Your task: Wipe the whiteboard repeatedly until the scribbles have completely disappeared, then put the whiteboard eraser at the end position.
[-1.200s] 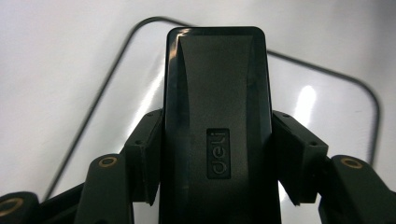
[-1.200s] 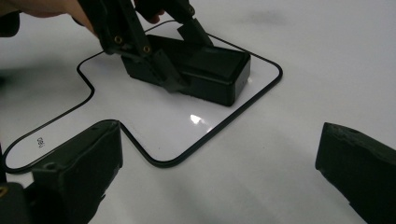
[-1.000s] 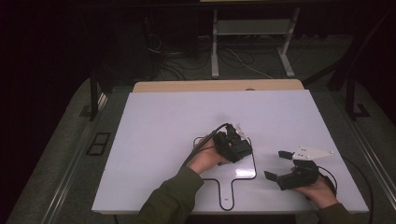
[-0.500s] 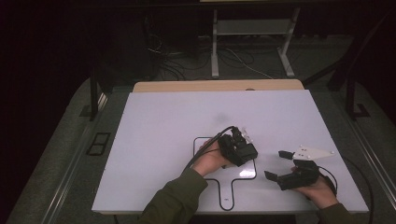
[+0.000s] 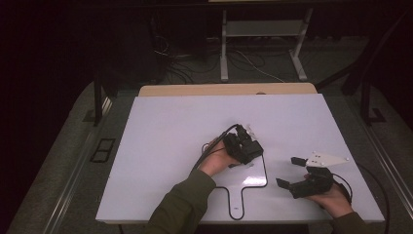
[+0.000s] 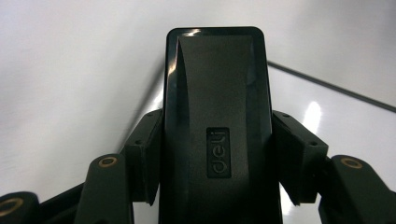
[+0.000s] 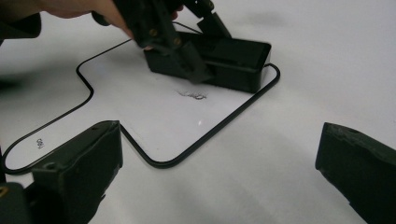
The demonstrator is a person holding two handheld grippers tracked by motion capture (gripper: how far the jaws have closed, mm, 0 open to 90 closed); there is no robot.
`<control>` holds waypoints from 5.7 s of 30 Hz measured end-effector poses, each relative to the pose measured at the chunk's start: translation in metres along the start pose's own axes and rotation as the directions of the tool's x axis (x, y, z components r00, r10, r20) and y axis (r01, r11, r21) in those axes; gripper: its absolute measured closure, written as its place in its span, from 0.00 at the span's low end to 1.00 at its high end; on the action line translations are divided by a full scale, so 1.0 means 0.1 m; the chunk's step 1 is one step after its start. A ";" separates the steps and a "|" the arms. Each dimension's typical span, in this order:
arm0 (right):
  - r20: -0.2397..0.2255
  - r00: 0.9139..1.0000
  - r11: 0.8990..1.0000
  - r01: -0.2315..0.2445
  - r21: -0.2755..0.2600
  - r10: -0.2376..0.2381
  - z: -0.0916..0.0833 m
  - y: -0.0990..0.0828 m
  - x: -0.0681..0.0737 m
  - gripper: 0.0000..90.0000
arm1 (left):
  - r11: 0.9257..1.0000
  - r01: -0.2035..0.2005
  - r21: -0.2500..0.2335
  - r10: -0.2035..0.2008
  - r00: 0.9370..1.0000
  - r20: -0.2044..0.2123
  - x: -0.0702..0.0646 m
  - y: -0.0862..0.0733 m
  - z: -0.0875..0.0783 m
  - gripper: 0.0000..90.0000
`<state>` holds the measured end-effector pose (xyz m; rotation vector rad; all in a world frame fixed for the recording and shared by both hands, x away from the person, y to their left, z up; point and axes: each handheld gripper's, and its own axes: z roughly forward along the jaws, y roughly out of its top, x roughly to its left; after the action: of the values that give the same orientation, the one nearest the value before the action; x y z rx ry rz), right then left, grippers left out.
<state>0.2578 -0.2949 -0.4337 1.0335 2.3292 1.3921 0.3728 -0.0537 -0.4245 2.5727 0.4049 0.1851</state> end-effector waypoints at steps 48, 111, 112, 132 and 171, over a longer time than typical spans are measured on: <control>0.007 1.000 1.000 0.004 -0.005 -0.004 -0.02 0.00 0.00 0.00 | 1.000 -0.016 0.006 0.017 0.999 -0.033 -0.04 0.00 0.00 0.44; 0.005 1.000 1.000 0.003 -0.007 -0.003 -0.02 0.00 0.01 0.00 | 0.981 0.141 -0.131 -0.139 0.990 0.023 0.61 -0.19 -0.50 0.44; 0.001 1.000 1.000 0.004 -0.004 -0.004 -0.02 0.00 0.01 0.00 | 0.979 0.150 -0.138 -0.149 0.989 0.016 0.66 -0.19 -0.50 0.44; -0.002 1.000 1.000 0.006 0.000 -0.006 0.00 0.00 0.01 0.00 | 0.969 0.232 -0.090 -0.238 0.969 -0.072 1.40 -0.05 0.02 0.44; -0.056 0.997 0.999 -0.043 0.032 0.045 0.08 -0.01 -0.09 0.00 | 0.947 0.247 -0.205 -0.267 0.961 -0.076 1.39 -0.08 -0.06 0.15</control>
<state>0.2684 -0.2962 -0.4402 1.0736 2.3887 1.4241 0.5010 0.0003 -0.4167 2.2987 0.7201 0.2500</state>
